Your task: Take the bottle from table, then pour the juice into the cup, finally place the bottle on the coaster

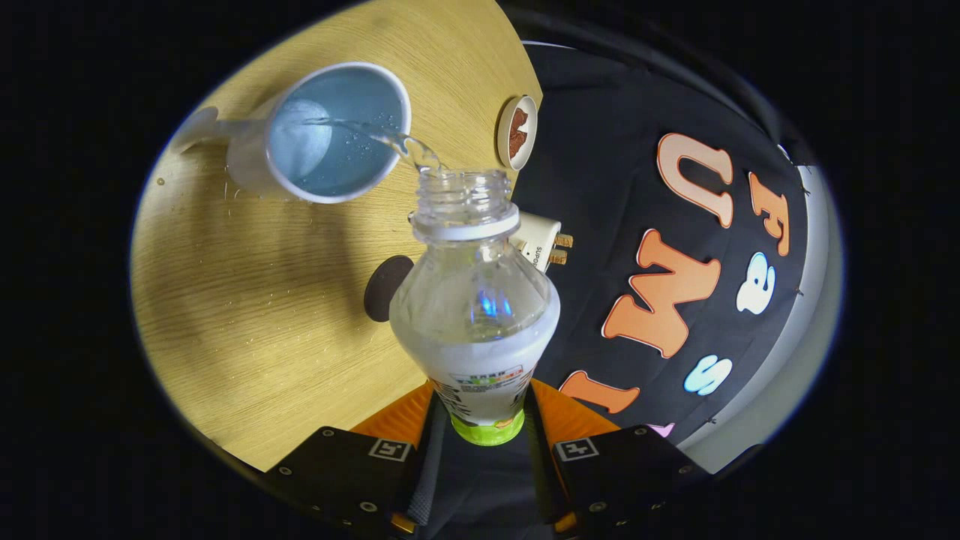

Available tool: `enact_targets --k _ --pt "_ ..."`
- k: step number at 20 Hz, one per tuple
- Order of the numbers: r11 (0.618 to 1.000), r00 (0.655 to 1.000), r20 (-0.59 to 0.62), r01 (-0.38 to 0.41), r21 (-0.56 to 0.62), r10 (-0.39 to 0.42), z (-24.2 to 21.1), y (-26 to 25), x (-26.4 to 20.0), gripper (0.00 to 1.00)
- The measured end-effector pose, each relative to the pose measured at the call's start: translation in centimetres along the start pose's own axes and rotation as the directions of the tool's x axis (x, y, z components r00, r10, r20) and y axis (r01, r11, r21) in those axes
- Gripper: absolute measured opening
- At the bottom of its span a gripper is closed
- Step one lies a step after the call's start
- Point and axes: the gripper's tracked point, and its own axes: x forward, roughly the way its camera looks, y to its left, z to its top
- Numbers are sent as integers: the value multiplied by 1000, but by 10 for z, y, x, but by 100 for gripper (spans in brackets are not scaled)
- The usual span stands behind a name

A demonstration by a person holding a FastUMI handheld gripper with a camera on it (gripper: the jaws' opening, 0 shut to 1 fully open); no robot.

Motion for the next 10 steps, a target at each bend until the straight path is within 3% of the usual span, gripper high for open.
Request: enact_targets --k 10 --pt "998 1000 2 18 -55 -18 -4 -7 -2 55"
